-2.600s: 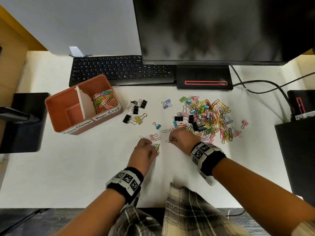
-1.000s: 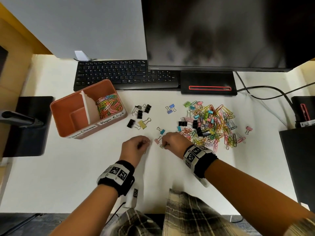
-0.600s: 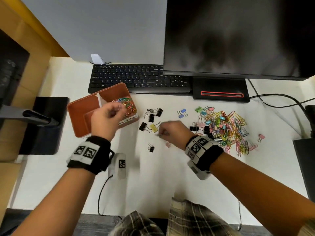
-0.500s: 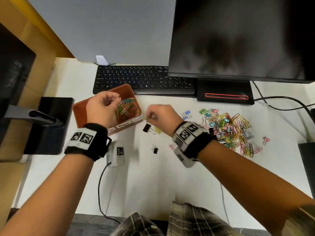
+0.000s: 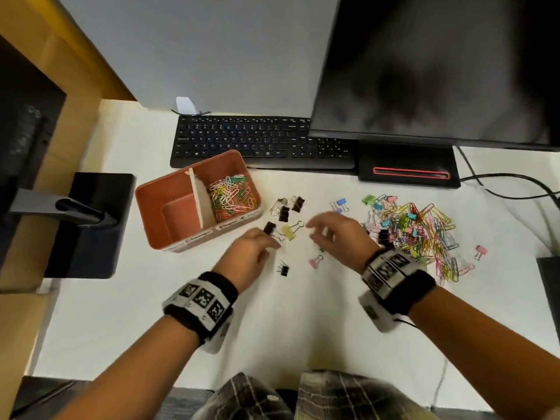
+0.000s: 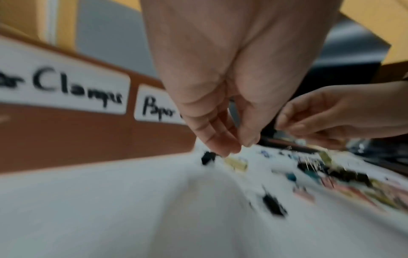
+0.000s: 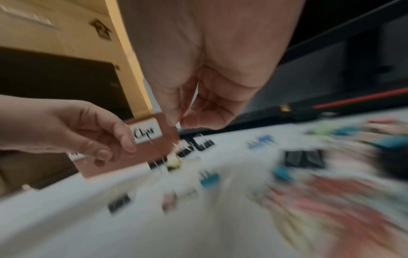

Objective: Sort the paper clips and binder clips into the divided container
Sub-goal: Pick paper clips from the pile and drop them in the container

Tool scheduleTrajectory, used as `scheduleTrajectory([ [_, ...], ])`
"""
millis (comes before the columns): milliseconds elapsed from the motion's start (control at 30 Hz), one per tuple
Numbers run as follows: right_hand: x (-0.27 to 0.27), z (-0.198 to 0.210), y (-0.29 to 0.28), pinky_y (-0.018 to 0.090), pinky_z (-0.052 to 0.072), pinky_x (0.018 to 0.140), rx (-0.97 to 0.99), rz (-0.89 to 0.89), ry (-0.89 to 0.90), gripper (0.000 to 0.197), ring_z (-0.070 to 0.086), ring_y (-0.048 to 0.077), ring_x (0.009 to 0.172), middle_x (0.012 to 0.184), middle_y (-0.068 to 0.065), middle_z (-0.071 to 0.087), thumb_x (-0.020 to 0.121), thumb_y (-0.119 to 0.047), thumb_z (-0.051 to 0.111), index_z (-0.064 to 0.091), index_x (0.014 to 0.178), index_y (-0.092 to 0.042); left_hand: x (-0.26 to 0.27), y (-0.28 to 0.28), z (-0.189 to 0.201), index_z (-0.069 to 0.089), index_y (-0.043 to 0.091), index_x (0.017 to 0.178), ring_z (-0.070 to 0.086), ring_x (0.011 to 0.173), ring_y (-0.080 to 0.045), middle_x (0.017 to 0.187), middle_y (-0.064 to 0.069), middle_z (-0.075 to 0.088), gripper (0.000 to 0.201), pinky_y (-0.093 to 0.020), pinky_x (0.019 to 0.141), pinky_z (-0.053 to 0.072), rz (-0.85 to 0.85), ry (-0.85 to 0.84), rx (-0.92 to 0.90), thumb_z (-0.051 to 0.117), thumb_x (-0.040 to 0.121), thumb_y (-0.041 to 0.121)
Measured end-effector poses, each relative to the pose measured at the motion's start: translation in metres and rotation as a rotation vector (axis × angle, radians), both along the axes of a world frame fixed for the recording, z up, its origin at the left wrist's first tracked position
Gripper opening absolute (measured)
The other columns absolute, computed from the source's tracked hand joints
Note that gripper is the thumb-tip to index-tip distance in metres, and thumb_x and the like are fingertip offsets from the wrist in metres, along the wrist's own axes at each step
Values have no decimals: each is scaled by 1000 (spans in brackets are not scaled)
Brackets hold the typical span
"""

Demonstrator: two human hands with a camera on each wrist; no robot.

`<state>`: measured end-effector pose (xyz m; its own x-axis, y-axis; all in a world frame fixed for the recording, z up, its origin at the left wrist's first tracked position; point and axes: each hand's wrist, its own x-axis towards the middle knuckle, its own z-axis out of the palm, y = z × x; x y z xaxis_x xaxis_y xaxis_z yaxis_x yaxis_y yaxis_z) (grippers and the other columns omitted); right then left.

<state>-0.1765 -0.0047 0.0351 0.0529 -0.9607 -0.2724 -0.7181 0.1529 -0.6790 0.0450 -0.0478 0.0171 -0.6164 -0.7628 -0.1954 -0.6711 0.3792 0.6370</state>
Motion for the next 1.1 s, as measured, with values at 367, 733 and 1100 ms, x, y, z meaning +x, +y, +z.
scheduleTrajectory([
  [367,-81,-46,110,30,46,66,243,-110,70,41,48,12,68,76,-6,50,75,-16,69,55,110,-32,-28,8,-39,70,6,93,55,85,-14,101,-7,59,15,-16,83,38,-136,-124,82,64,80,1],
  [733,-93,-50,109,30,47,95,144,-187,114,41,54,20,109,128,5,49,78,-15,68,57,117,-23,-44,4,-27,61,9,86,58,83,-24,84,-1,55,9,-25,73,41,-216,-292,59,53,87,7],
  [1100,-107,-49,93,40,43,101,54,4,253,68,46,24,120,137,1,44,72,-27,74,43,132,-26,-136,41,-14,68,14,77,47,86,-9,97,1,48,8,-13,79,31,5,-43,125,74,75,20],
])
